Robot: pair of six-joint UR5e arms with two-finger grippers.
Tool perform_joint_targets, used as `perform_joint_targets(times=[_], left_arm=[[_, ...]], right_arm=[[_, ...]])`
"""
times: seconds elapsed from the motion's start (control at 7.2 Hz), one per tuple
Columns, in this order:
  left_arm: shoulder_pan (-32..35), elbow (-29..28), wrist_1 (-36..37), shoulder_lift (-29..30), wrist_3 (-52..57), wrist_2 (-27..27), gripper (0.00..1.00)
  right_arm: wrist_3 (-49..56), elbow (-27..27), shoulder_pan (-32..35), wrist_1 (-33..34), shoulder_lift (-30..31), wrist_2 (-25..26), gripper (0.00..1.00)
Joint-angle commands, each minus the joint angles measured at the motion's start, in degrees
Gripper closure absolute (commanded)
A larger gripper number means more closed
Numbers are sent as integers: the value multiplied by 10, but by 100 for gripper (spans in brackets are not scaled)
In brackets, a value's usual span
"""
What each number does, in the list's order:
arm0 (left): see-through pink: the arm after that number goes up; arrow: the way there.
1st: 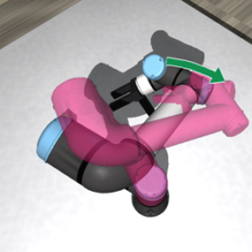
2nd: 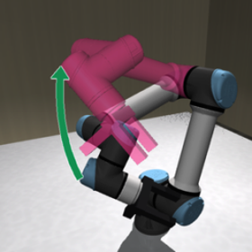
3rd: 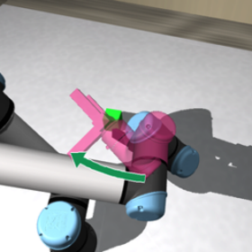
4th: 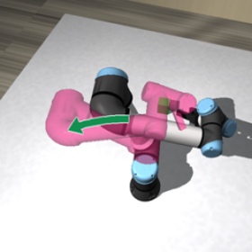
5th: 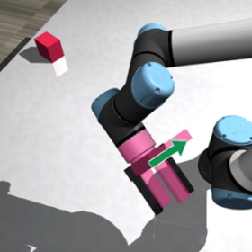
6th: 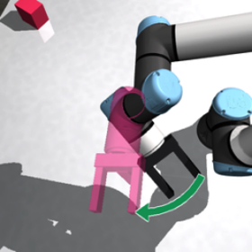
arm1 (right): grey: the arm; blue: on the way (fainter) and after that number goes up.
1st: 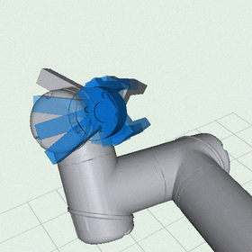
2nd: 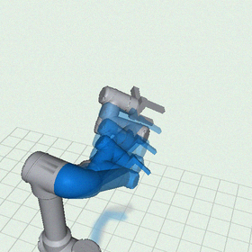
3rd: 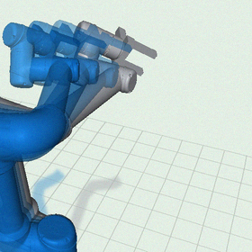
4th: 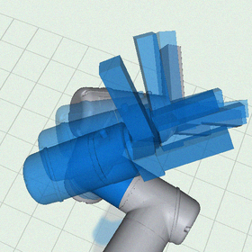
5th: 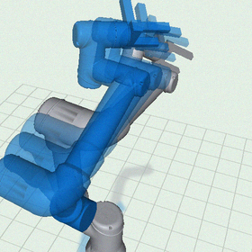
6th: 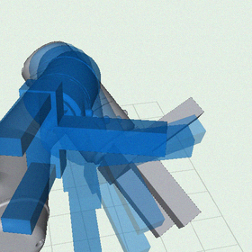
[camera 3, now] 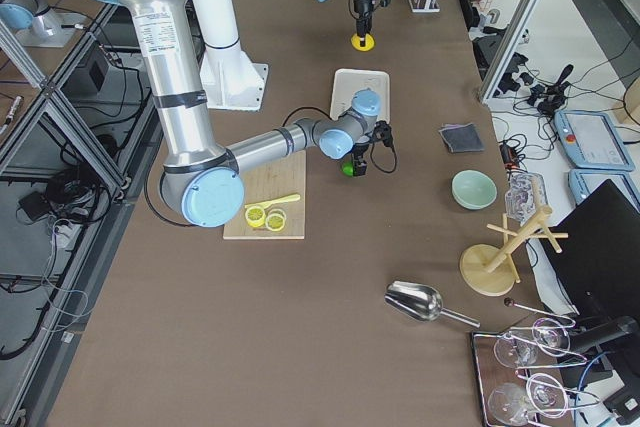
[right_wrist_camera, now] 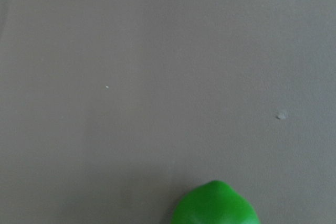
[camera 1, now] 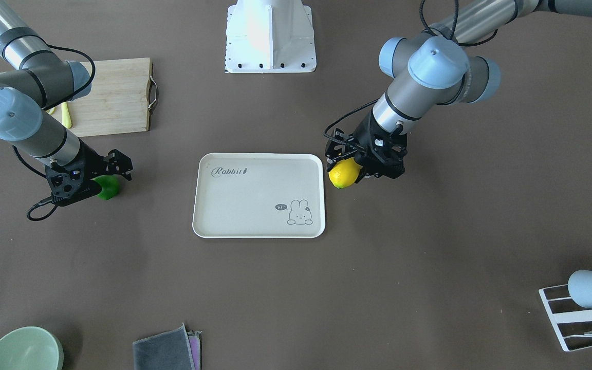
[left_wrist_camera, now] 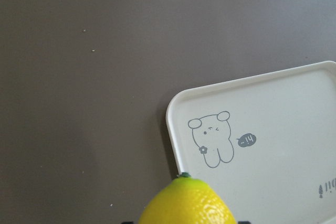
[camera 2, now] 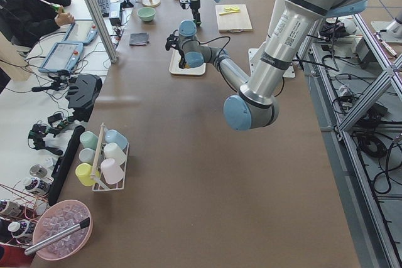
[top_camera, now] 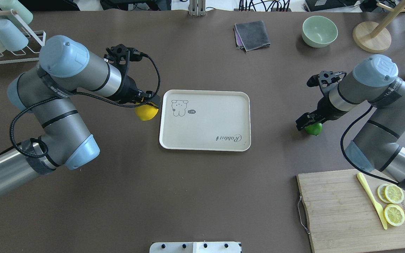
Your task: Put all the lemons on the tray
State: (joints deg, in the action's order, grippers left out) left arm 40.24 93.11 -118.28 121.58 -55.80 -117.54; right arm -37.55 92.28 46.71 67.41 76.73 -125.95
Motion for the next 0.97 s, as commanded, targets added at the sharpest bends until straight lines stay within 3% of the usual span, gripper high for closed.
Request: perform_joint_targets(times=[0.0, 0.42, 0.83], left_arm=[[-27, -13, -2, 16, -23, 27, 100], [-50, -52, -27, 47, -70, 52, 100], [-81, -83, -30, 72, -74, 130, 100]], right_arm=[[0, 2, 0, 0, -1, 2, 100], [-71, 54, 13, 10, -38, -8, 100], [-141, 16, -21, 10, -123, 8, 100]])
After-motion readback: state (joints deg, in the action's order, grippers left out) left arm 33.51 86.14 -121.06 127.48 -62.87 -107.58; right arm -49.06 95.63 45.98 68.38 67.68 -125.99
